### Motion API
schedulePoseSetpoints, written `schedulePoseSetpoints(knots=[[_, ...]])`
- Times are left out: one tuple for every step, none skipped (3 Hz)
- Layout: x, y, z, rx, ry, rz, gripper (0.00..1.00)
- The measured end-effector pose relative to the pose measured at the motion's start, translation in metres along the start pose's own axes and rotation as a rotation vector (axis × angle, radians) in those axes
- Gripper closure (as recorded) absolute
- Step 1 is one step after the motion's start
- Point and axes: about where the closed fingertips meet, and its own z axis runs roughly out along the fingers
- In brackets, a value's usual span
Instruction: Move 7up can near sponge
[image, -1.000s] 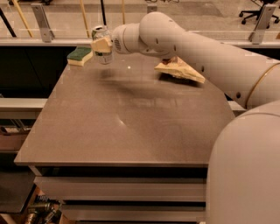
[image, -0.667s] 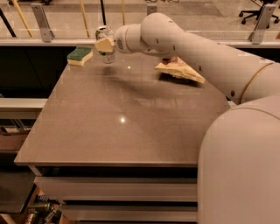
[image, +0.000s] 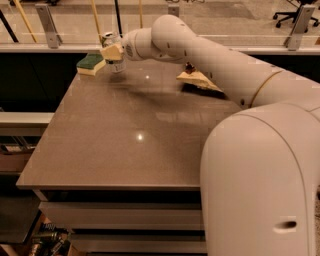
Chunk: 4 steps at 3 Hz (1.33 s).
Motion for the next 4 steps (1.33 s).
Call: schedulePoseSetpoints(knots=[[0.0,0.007,0.015,-0.037,-0.004,-0.01,1.0],[0.003,0.009,0.026,-0.061,-0.018,-0.009,1.0],[0.014,0.01,0.035,-0.072,-0.028,-0.003,1.0],[0.025,0.01,0.042,-0.087,-0.038,-0.001,1.0]])
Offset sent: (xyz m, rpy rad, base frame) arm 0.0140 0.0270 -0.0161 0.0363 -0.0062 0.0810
